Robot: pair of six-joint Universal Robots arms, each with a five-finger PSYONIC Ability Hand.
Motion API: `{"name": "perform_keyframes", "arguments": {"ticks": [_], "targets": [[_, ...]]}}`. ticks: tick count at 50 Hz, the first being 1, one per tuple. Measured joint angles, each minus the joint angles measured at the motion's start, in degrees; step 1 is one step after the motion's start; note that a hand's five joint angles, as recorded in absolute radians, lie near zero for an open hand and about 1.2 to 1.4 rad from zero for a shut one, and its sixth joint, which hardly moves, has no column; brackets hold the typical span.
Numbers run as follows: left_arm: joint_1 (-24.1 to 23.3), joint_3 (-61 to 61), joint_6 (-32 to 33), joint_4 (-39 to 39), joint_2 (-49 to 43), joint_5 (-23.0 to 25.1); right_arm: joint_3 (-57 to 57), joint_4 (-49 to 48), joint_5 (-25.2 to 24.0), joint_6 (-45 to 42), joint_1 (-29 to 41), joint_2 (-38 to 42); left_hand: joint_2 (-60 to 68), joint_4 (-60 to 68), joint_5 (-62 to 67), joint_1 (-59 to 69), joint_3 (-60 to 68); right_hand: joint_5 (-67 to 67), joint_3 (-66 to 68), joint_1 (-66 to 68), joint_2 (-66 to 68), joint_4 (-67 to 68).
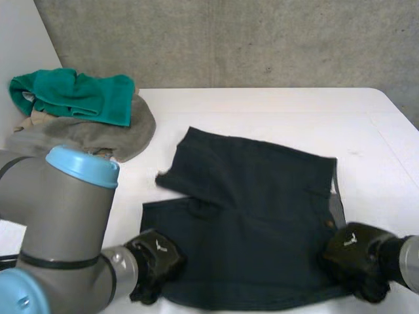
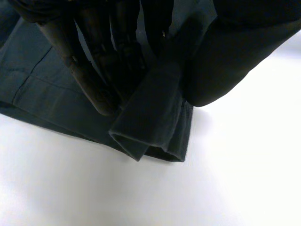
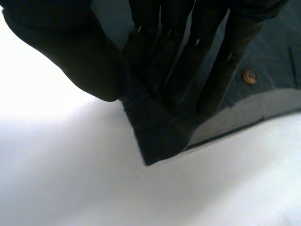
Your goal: Fold the laundry.
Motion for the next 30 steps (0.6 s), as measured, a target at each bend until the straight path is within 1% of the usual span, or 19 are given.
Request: {"name": "perform_keyframes", "arguments": {"ticks": [2,4,6,10,11,15,16,17,20,22,23,28,29,30], "targets": [[-0.3,-0.5,2.1,-1.4,0.8,0.6,-0.1,1.9,-0.6,-3.3,-0.8,0.6,0.0,0.0,0.0,0.0,0.0,0.0,0.0,0.0,0.0,0.0],[-0.4,-0.2,3.6,-2.0,0.9,0.7,-0.7,1.8,-1.0,-3.8,-1.1,1.5,0.0,0.0,0.0,0.0,0.0,0.0,0.0,0.0,0.0,0.0],[-0.3,1.7,4.9,-1.4,0.3,0.4,-1.9,0.2,-1.3,-2.5,-0.8,2.8,0.0,0.0,0.0,0.0,0.1,0.0,0.0,0.0,0.0,0.0],[0.2,7.3,5.2,1.5,-2.3,-0.5,-5.0,-5.8,-1.2,3.2,1.2,5.7,0.1,0.1,0.0,0.0,0.1,0.0,0.0,0.0,0.0,0.0],[0.4,11.0,5.0,3.2,-4.0,-1.0,-6.7,-9.3,-0.6,6.2,2.2,6.9,0.1,0.1,0.0,0.0,0.1,0.0,0.0,0.0,0.0,0.0],[0.7,20.6,4.5,6.5,-8.7,-2.1,-9.9,-16.9,1.8,12.0,4.0,9.0,0.1,0.1,0.0,0.0,0.1,0.0,0.0,0.0,0.0,0.0],[0.7,25.6,4.3,7.7,-11.1,-2.7,-11.3,-21.1,3.6,14.4,4.7,9.9,0.1,0.1,0.0,0.0,0.1,0.0,0.0,0.0,0.0,0.0],[0.7,26.9,4.2,8.0,-11.7,-2.8,-11.6,-22.1,4.2,15.0,4.9,10.2,0.1,0.1,0.0,0.0,0.1,0.0,0.0,0.0,0.0,0.0],[0.6,39.3,4.0,10.0,-18.1,-4.1,-14.0,-31.5,8.4,18.7,5.8,12.0,0.1,0.1,0.0,0.0,0.1,0.0,0.0,0.0,0.0,0.0],[0.5,45.4,4.0,10.6,-21.3,-4.6,-14.9,-36.5,10.2,19.8,6.1,13.0,0.1,0.1,0.0,0.0,0.1,0.0,0.1,0.0,0.0,0.0],[0.4,50.5,4.1,11.2,-24.0,-5.0,-15.5,-40.6,11.5,20.4,6.4,14.0,0.1,0.1,0.0,0.0,0.1,0.0,0.1,0.0,0.0,0.0],[0.0,67.8,5.3,11.5,-33.8,-5.9,-17.1,-53.4,14.0,20.5,7.2,18.2,0.2,0.1,0.0,0.0,0.1,0.0,0.2,0.0,0.0,0.0],[0.0,72.1,6.0,11.1,-36.5,-6.1,-17.7,-56.4,14.4,20.2,7.4,19.6,-0.2,-0.3,-0.1,0.0,-0.2,-2.5,-2.2,-1.7,-2.3,-2.4],[-0.1,75.7,6.7,10.7,-39.0,-6.1,-18.3,-59.1,14.6,19.9,7.6,21.2,-4.8,-4.2,-3.4,-3.8,-3.8,-9.4,-10.3,-8.7,-10.2,-9.4]]}}
